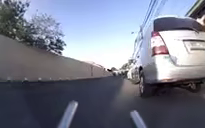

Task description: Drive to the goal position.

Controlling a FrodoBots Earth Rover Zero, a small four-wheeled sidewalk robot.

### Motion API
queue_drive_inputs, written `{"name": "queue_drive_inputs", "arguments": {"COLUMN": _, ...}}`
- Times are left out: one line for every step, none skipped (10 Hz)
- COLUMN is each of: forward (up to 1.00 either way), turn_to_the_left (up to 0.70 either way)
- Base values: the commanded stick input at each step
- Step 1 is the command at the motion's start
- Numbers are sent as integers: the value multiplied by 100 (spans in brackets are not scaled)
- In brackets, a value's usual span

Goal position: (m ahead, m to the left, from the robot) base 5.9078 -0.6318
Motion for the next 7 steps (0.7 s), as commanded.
{"name": "queue_drive_inputs", "arguments": {"forward": 85, "turn_to_the_left": 0}}
{"name": "queue_drive_inputs", "arguments": {"forward": 85, "turn_to_the_left": 0}}
{"name": "queue_drive_inputs", "arguments": {"forward": 85, "turn_to_the_left": 0}}
{"name": "queue_drive_inputs", "arguments": {"forward": 85, "turn_to_the_left": 0}}
{"name": "queue_drive_inputs", "arguments": {"forward": 85, "turn_to_the_left": 0}}
{"name": "queue_drive_inputs", "arguments": {"forward": 85, "turn_to_the_left": 0}}
{"name": "queue_drive_inputs", "arguments": {"forward": 85, "turn_to_the_left": -13}}
